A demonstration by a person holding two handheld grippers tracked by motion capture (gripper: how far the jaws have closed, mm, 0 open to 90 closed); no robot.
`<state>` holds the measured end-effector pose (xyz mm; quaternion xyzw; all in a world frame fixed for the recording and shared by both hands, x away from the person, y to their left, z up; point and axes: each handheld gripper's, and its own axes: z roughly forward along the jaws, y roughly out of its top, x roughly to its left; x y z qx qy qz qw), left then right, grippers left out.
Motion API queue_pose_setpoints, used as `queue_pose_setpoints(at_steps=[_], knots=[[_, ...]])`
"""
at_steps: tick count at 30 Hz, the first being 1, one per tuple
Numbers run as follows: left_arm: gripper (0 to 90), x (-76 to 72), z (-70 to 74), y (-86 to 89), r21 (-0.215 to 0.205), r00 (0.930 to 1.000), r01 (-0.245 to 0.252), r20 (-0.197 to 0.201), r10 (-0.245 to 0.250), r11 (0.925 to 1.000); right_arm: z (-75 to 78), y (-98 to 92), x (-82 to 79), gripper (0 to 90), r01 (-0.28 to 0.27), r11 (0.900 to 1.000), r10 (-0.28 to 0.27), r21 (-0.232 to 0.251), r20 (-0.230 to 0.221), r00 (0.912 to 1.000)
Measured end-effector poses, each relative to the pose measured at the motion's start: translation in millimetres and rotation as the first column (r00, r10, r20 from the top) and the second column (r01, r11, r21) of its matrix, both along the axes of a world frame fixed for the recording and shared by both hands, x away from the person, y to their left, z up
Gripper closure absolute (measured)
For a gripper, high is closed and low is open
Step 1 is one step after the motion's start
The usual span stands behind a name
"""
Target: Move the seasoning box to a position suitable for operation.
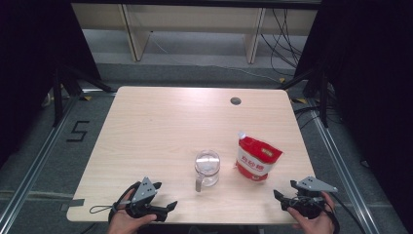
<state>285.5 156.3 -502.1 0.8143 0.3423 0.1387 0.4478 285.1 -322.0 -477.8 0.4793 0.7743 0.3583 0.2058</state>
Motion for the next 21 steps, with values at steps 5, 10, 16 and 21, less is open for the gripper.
queue_pose_setpoints(at_steps=[5,10,16,21], knots=[[15.4,-0.2,1.8,-0.9,0.008,0.9999,-0.014,0.005,0.014,0.9999,-0.4,1.5,-2.0,27.7,0.020,1.000,-0.020,0.015,-0.001,0.9998],[17.0,1.5,6.1,-8.2,-0.011,0.9990,-0.042,0.016,0.042,0.9991,0.0,-1.2,-1.4,28.2,0.010,1.000,-0.011,0.010,0.017,0.9998],[21.5,4.3,10.8,-20.6,0.003,0.9991,-0.020,0.038,0.020,0.9998,0.0,-1.7,-2.4,28.2,0.045,0.999,-0.045,0.018,0.027,0.9986],[24.4,9.0,10.9,-36.0,-0.002,0.9989,0.005,0.046,-0.005,1.0000,1.5,-1.5,-4.0,28.4,0.066,0.997,-0.067,0.042,0.023,0.9975]])
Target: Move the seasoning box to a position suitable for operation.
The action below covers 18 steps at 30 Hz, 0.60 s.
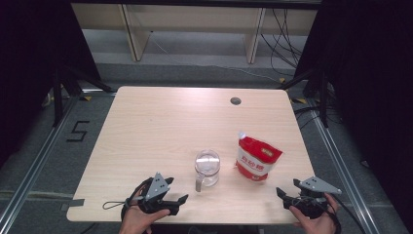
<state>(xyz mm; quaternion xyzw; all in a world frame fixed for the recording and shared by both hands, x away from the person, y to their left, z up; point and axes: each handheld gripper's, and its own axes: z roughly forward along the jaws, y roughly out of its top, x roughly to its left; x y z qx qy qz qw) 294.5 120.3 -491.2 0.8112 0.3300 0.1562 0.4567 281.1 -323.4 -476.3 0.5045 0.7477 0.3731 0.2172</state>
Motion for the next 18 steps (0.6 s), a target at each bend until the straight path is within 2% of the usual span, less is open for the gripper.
queue_pose_setpoints(at_steps=[1,2,3,4,5,6,7,12,13,14,15,18], knots=[[25.0,3.3,0.1,-5.5,0.003,1.0000,0.006,0.003,-0.006,1.0000,0.3,-3.4,2.2,28.3,-0.025,0.999,0.026,-0.032,0.031,0.9992],[25.1,3.3,0.1,-5.5,0.003,1.0000,0.006,0.003,-0.006,1.0000,0.3,-3.4,2.2,28.3,-0.025,0.999,0.026,-0.032,0.031,0.9992],[25.1,4.8,0.4,-9.3,0.005,0.9999,0.011,0.000,-0.011,0.9999,1.0,-1.0,-0.4,28.3,0.008,1.000,-0.007,-0.006,0.010,0.9999],[25.8,5.4,0.9,-12.1,0.001,0.9999,0.016,0.001,-0.016,0.9999,0.8,-4.5,2.0,28.3,-0.020,0.999,0.020,-0.026,0.026,0.9995],[26.5,5.6,1.6,-15.1,0.002,0.9999,0.016,0.003,-0.016,0.9999,-0.2,-5.0,2.9,28.4,-0.015,0.999,0.016,-0.041,0.033,0.9993],[26.6,5.6,1.6,-15.1,0.002,0.9999,0.016,0.003,-0.016,0.9999,-0.2,-5.0,2.9,28.4,-0.015,0.999,0.016,-0.041,0.033,0.9993],[26.6,6.7,2.6,-20.4,-0.002,0.9997,0.018,0.015,-0.018,0.9998,-0.3,-2.7,1.0,28.3,0.002,1.000,-0.002,-0.011,0.011,0.9999],[31.7,9.3,3.9,-27.8,-0.004,0.9994,0.015,0.033,-0.014,0.9999,-0.7,-3.1,1.2,28.2,0.012,1.000,-0.012,-0.013,0.011,0.9999],[33.4,10.6,4.1,-30.3,-0.013,0.9993,0.013,0.035,-0.013,0.9998,-1.6,-4.0,2.6,28.2,0.001,1.000,0.000,-0.019,0.031,0.9995],[33.4,11.3,4.9,-31.8,-0.006,0.9990,0.011,0.042,-0.011,0.9999,-1.6,-4.0,2.6,28.2,0.001,1.000,0.000,-0.019,0.031,0.9995],[37.2,12.1,5.3,-35.0,-0.022,0.9985,0.003,0.055,-0.001,0.9997,-1.9,-4.2,3.5,28.2,-0.011,1.000,0.011,-0.028,0.033,0.9994],[42.5,12.1,5.5,-38.8,-0.017,0.9982,0.007,0.059,-0.006,0.9998,-2.8,-3.6,3.7,28.3,-0.017,1.000,0.017,-0.020,0.026,0.9995]])
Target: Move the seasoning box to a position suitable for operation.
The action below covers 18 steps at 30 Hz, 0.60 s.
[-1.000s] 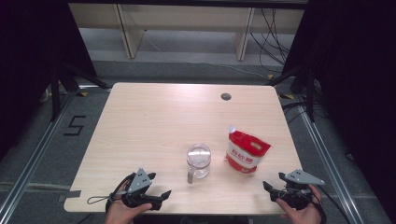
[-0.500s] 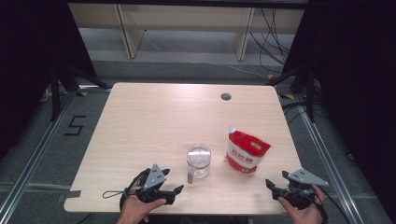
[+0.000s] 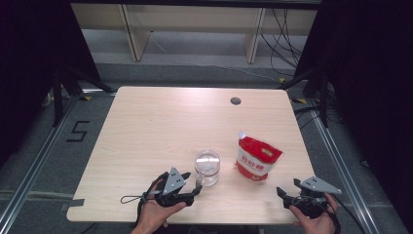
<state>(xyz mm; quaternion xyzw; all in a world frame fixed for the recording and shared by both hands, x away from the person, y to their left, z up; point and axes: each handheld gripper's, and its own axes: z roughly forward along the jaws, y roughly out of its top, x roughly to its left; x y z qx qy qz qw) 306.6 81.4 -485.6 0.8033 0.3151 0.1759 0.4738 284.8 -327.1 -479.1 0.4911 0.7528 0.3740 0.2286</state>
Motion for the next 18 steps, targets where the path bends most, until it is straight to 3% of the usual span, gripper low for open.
queue_pose_setpoints(at_steps=[1,3,5,7,8,11,16,18], knots=[[44.2,0.6,-0.1,-1.9,0.012,0.9999,0.009,0.005,-0.009,0.9999,-0.6,2.5,-1.3,28.3,0.022,1.000,-0.022,0.009,-0.019,0.9996],[46.4,0.7,-0.4,-3.2,0.019,0.9999,0.006,0.012,-0.007,0.9998,-1.1,0.2,0.3,28.3,-0.001,1.000,0.001,0.000,0.003,1.0000],[48.9,1.8,-2.7,-6.3,0.009,0.9999,0.012,-0.005,-0.012,0.9999,-1.3,0.7,0.2,28.3,-0.001,1.000,0.001,0.004,0.000,1.0000],[51.6,1.9,-2.8,-7.4,0.024,1.0000,0.009,0.003,-0.009,0.9997,-0.7,0.4,0.0,28.3,-0.001,1.000,0.001,-0.005,-0.006,1.0000],[54.7,2.3,-3.7,-9.0,0.008,0.9999,0.012,0.002,-0.012,0.9999,-1.1,0.7,0.2,28.3,-0.002,1.000,0.002,0.006,0.000,1.0000],[58.9,3.3,-4.1,-11.0,0.011,0.9998,0.019,0.001,-0.019,0.9998,-1.1,-0.6,0.8,28.3,-0.007,1.000,0.007,0.000,0.005,1.0000],[70.7,0.8,-2.9,-10.8,0.037,0.9993,0.034,0.017,-0.034,0.9988,-1.7,-1.4,1.1,28.4,-0.011,1.000,0.011,-0.011,0.013,0.9999],[71.3,1.2,-2.5,-9.2,0.028,0.9994,0.032,0.011,-0.032,0.9991,-1.6,-0.8,0.9,28.3,-0.014,1.000,0.015,-0.006,0.013,0.9998]])
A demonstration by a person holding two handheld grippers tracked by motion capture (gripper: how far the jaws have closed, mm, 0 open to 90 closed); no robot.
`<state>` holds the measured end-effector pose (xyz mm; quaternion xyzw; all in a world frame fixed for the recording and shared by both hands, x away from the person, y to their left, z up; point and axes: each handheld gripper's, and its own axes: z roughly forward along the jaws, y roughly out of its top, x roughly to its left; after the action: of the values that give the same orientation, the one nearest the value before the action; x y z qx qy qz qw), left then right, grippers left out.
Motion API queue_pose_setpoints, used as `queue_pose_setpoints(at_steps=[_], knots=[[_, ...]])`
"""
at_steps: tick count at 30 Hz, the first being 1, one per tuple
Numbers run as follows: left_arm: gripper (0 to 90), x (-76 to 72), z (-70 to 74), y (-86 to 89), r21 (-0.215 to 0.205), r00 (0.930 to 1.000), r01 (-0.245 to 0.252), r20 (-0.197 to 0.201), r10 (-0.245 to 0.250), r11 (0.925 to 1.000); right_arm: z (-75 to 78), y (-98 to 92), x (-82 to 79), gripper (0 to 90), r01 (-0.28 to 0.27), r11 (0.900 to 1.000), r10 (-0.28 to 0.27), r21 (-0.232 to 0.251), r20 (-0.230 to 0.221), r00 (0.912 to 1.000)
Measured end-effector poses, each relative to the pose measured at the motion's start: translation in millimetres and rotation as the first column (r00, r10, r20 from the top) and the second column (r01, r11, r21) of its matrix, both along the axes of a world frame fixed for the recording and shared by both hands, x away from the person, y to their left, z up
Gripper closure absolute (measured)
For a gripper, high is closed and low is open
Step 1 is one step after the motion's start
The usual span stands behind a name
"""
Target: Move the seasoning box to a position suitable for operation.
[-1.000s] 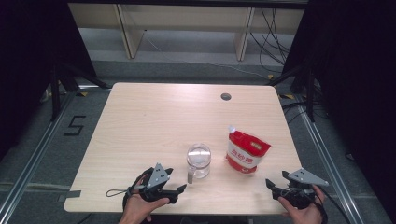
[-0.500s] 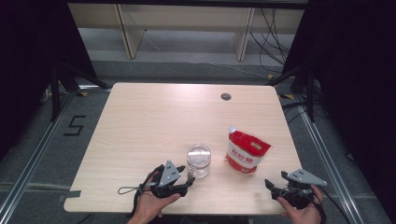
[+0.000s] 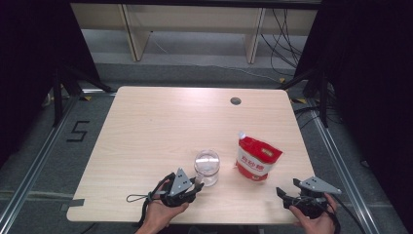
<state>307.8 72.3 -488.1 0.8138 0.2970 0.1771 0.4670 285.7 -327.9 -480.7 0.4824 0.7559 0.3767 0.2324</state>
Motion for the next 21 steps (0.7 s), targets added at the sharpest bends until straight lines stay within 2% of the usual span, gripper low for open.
queue_pose_setpoints(at_steps=[1,3,8,10,11,12,13,14,15,16,17,19,20,21], knots=[[71.6,1.4,0.7,4.0,0.018,1.0000,0.008,-0.002,-0.008,0.9998,-0.2,0.0,0.2,28.3,0.002,1.000,-0.002,-0.007,0.001,1.0000],[71.9,3.8,0.2,11.5,0.001,1.0000,-0.008,-0.003,0.008,1.0000,-0.1,-0.2,0.2,28.3,0.004,1.000,-0.004,-0.009,0.002,1.0000],[72.2,8.7,0.8,28.7,0.006,0.9994,-0.032,-0.010,0.032,0.9995,-0.8,-1.4,0.5,28.3,0.004,1.000,-0.004,0.005,-0.001,1.0000],[72.3,9.0,1.0,30.7,0.008,0.9992,-0.039,-0.010,0.039,0.9992,-1.0,-0.9,-0.2,28.3,0.018,1.000,-0.018,0.000,-0.006,0.9998],[72.3,9.8,0.5,33.0,-0.001,0.9989,-0.045,-0.008,0.045,0.9990,-0.4,-3.3,1.1,28.3,0.002,1.000,-0.001,-0.017,0.008,1.0000],[72.3,11.1,0.8,36.0,0.011,0.9993,-0.038,-0.002,0.038,0.9992,-0.4,-3.3,1.1,28.3,0.002,1.000,-0.001,-0.017,0.008,1.0000],[72.3,10.6,0.6,37.6,0.005,0.9983,-0.057,-0.009,0.058,0.9983,-0.5,-3.1,1.0,28.3,0.002,1.000,-0.002,-0.010,0.006,1.0000],[72.3,11.3,0.6,39.6,0.009,0.9982,-0.060,-0.005,0.060,0.9982,-0.6,-4.1,1.6,28.3,-0.003,1.000,0.004,-0.016,0.011,0.9999],[72.4,13.0,0.7,43.1,0.016,0.9982,-0.060,0.003,0.060,0.9980,-1.5,-3.3,1.1,28.3,0.007,1.000,-0.007,0.004,-0.001,1.0000],[72.5,13.0,0.7,43.1,0.016,0.9982,-0.060,0.003,0.060,0.9980,-1.5,-3.3,1.1,28.3,0.007,1.000,-0.007,0.004,-0.001,1.0000],[72.6,15.4,0.2,47.3,0.021,0.9964,-0.083,0.021,0.082,0.9964,-1.3,-1.4,-0.5,28.3,0.025,1.000,-0.024,0.019,-0.014,0.9996],[73.0,16.6,-0.2,49.4,0.019,0.9955,-0.093,0.022,0.092,0.9955,-1.1,-2.9,0.8,28.3,0.005,1.000,-0.005,0.008,-0.003,1.0000],[73.0,17.4,-1.1,50.6,0.005,0.9942,-0.106,0.016,0.106,0.9944,-1.1,-2.9,0.8,28.3,0.005,1.000,-0.005,0.008,-0.003,1.0000],[73.2,18.7,-1.8,52.7,0.008,0.9923,-0.122,0.026,0.121,0.9925,-1.1,-1.2,-0.1,28.3,0.016,1.000,-0.016,0.015,-0.010,0.9998]])
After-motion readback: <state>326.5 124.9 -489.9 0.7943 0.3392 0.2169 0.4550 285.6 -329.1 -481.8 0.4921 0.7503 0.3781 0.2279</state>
